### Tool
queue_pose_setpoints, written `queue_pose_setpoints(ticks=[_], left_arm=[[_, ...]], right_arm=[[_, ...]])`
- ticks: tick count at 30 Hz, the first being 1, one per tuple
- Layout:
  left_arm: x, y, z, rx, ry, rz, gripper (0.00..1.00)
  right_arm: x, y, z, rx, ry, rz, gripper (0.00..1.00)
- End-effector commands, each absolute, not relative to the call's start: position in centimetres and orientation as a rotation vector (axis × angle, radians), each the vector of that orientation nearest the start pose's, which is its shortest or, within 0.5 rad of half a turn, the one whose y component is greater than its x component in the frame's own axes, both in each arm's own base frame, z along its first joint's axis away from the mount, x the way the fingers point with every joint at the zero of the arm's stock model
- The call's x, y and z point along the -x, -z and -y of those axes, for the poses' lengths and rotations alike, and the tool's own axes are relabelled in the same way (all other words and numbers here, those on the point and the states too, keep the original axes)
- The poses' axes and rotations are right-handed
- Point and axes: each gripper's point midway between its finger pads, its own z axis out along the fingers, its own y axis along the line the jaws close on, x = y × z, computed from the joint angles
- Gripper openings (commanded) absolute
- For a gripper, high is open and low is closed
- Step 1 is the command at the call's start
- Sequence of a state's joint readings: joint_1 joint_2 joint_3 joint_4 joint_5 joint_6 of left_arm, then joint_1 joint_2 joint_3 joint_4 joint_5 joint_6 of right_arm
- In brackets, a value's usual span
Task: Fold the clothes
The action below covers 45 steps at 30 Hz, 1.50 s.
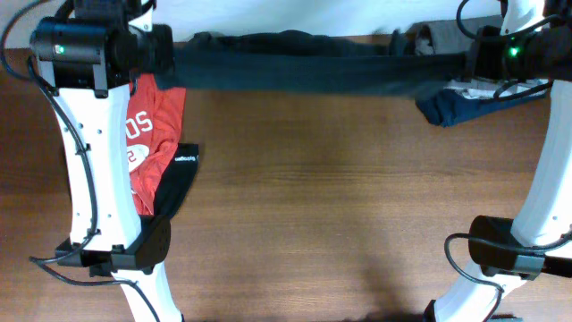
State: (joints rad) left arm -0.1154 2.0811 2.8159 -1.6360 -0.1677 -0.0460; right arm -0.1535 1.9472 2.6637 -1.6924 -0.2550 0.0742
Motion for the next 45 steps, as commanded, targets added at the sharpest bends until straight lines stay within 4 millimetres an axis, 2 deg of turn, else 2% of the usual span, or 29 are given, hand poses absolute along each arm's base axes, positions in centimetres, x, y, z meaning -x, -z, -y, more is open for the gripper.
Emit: queue_pose_setpoints(ticks=[1, 4, 8, 11, 14, 16, 19, 23, 27, 32, 37, 39, 40, 43, 45], left_arm=[[-42.7, -36.2, 1.6, 0.011, -0.149, -2.491, 0.00], [-42.7, -35.1, 2.4, -0.012, -0.099, -2.531, 0.01], [-41.8, -32.3, 2.8, -0.032, -0.077, -2.644, 0.00], [-39.9, -29.3, 2.6, -0.042, -0.097, -2.772, 0.00], [-37.0, -26.1, 2.3, -0.027, -0.116, -2.915, 0.01], [-35.3, -24.3, 2.1, 0.001, -0.127, -2.990, 0.01], [-33.8, -22.4, 2.3, 0.001, -0.119, -3.071, 0.01], [-32.1, -20.3, 2.9, -0.005, -0.064, -3.167, 0.00], [-29.5, -18.4, 3.0, -0.004, -0.043, -3.264, 0.01], [-26.1, -17.6, 3.7, 0.077, 0.039, -3.331, 0.01], [-24.4, -16.4, 4.0, 0.144, 0.025, -3.346, 0.00], [-23.5, -15.0, 4.3, 0.155, 0.018, -3.378, 0.00], [-22.6, -13.7, 4.8, 0.160, 0.038, -3.414, 0.00], [-21.4, -11.6, 5.9, 0.163, 0.125, -3.461, 0.00], [-20.6, -10.5, 5.8, 0.166, 0.123, -3.488, 0.01]], right_arm=[[-39.6, -36.5, 2.7, -0.194, -0.225, -2.528, 0.04], [-39.2, -35.7, 2.3, -0.191, -0.238, -2.561, 0.04], [-36.3, -33.4, 3.4, -0.243, -0.137, -2.670, 0.04], [-33.5, -31.6, 3.4, -0.267, -0.110, -2.752, 0.04], [-30.4, -29.2, 3.0, -0.287, -0.120, -2.844, 0.04], [-29.1, -27.9, 2.8, -0.303, -0.126, -2.886, 0.04], [-27.1, -26.5, 2.5, -0.339, -0.133, -2.938, 0.04], [-24.2, -24.8, 2.2, -0.410, -0.132, -2.992, 0.04], [-21.1, -22.7, 1.7, -0.501, -0.139, -3.052, 0.04], [-17.3, -19.4, 1.1, -0.641, -0.138, -3.150, 0.04], [-15.5, -17.6, 0.9, -0.730, -0.120, -3.174, 0.04], [-15.4, -17.5, 0.7, -0.751, -0.136, -3.165, 0.04], [-15.2, -17.5, 0.7, -0.769, -0.136, -3.164, 0.04], [-14.8, -17.5, 0.7, -0.804, -0.132, -3.172, 0.04], [-14.5, -17.5, 0.6, -0.874, -0.125, -3.172, 0.04]])
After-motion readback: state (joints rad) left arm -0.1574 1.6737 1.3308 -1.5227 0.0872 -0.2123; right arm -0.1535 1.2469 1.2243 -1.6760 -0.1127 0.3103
